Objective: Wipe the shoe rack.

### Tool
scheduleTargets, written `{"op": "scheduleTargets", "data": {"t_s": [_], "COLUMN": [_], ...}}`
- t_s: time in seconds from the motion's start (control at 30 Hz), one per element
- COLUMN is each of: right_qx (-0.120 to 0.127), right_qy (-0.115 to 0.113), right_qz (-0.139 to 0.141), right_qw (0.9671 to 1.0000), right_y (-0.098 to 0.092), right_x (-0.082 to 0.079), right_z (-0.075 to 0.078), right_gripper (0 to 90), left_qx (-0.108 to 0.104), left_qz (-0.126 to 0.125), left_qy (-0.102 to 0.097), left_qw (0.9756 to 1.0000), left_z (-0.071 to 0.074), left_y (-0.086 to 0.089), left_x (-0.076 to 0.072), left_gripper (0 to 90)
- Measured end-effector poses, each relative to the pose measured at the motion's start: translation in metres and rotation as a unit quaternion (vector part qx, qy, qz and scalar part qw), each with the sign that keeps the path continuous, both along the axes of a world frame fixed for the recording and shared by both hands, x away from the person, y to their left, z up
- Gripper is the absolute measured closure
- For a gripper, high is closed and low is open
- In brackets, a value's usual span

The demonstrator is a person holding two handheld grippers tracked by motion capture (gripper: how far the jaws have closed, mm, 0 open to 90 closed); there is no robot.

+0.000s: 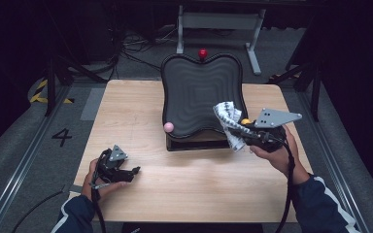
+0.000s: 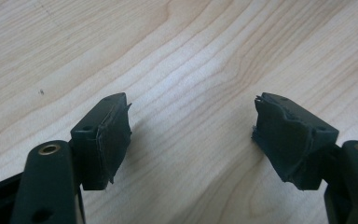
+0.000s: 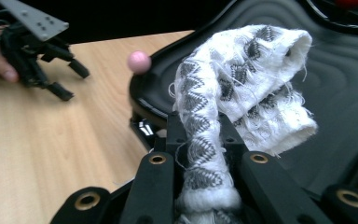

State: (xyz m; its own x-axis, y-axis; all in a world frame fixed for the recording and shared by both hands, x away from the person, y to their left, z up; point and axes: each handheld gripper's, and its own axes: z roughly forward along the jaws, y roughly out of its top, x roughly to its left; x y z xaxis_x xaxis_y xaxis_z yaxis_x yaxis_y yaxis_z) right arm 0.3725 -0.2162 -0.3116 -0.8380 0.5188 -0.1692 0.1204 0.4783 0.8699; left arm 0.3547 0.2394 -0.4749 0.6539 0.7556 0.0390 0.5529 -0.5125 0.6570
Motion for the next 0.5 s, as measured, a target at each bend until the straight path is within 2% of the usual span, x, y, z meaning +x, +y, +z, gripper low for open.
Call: {"op": "scheduleTargets", "data": {"t_s": [0.2, 0.33, 0.43, 0.47, 0.5], "right_qx": [-0.009, -0.026, -0.029, -0.029, -0.033], "right_qy": [0.010, 0.018, 0.025, 0.029, 0.031], "right_qz": [0.025, 0.041, 0.049, 0.054, 0.057], "right_qw": [0.9996, 0.9987, 0.9981, 0.9977, 0.9974], "right_y": [0.002, 0.007, 0.009, 0.011, 0.012], "right_x": [-0.016, -0.023, -0.026, -0.027, -0.028], "right_z": [-0.010, -0.023, -0.031, -0.033, -0.036], "right_gripper": [80.1, 80.1, 80.0, 80.0, 80.0], "left_qx": [-0.025, -0.025, -0.026, -0.037, -0.037], "left_qz": [0.008, 0.005, 0.004, 0.009, 0.009], "left_qy": [0.011, 0.004, -0.005, -0.004, -0.003], "left_qw": [0.9996, 0.9997, 0.9997, 0.9993, 0.9993], "left_z": [-0.003, -0.004, -0.005, -0.007, -0.007], "left_y": [0.005, 0.007, 0.007, 0.006, 0.007], "left_x": [-0.009, -0.010, -0.010, -0.011, -0.012], "left_gripper": [25.5, 25.1, 24.3, 23.9, 23.6]}}
